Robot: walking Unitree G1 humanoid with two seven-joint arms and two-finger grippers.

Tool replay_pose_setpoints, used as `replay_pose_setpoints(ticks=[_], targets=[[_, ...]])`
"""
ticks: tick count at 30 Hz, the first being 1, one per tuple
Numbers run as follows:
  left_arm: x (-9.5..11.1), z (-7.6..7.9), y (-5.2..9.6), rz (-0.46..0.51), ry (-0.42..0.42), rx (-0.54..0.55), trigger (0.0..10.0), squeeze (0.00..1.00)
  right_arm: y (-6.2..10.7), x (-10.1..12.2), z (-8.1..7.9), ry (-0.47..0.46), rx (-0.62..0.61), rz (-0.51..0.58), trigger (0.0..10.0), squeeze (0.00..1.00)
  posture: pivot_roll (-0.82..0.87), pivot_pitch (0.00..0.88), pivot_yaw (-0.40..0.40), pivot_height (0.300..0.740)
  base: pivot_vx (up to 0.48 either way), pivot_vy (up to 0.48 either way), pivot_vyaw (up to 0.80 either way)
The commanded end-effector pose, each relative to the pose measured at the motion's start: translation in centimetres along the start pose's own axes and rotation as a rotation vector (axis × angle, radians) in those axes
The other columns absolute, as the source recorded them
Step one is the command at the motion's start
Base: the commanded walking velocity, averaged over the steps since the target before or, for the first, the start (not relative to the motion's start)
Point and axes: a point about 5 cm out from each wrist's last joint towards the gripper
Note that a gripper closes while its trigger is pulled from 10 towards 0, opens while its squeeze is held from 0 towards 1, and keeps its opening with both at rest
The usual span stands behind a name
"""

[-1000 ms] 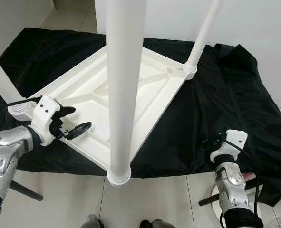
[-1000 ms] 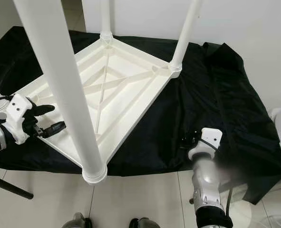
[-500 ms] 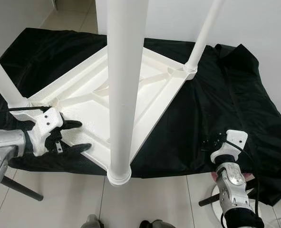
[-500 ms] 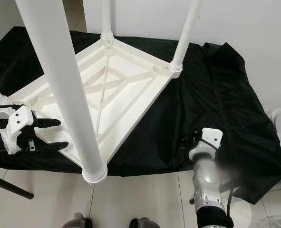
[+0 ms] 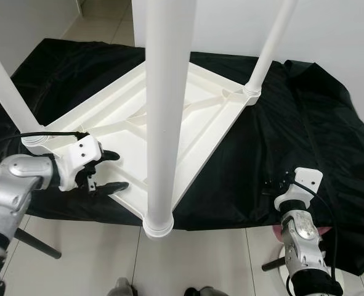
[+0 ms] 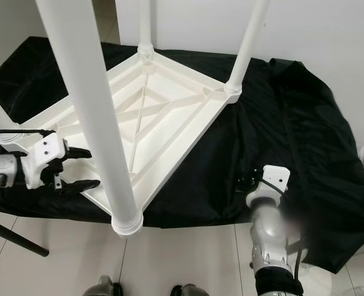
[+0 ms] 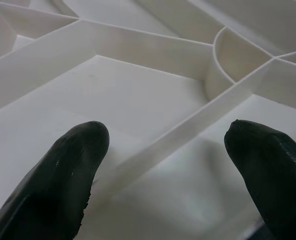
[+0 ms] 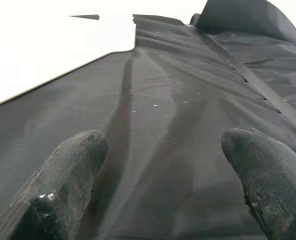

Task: Building children table

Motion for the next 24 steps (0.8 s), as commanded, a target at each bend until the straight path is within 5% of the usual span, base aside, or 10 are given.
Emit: replay_pose_setpoints(ticks=[1,11,24], targets=[[-0.4,-0.2,-1.0,-0.041,-0.023,0.016,10.0,0.0,0.2,-0.2,0.3,0.01,-0.017,-0.016,10.0,0.0,0.03,0.137,-0.031,0.74,0.0,0.0,0.0],[-1.0,-1.5,-3.4,-0.147,-0.011,0.066,10.0,0.0,0.5,-0.3,0.7,0.014,-0.043,-0.019,10.0,0.0,0.01,0.141,-0.014,0.74,0.0,0.0,0.0],[-1.4,-2.3,-4.3,-0.162,0.051,0.105,10.0,0.0,0.6,-0.3,0.8,0.016,-0.057,-0.024,10.0,0.0,0.01,0.143,-0.011,0.74,0.0,0.0,0.0]])
Point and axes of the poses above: a point about 5 cm out from each wrist's last joint towards the gripper, its own y axis pointing back from the gripper into the wrist, its own x axis along the axis of the wrist's last joint, z = x × y, and after that the axes turned 10 degrees about y, right-handed
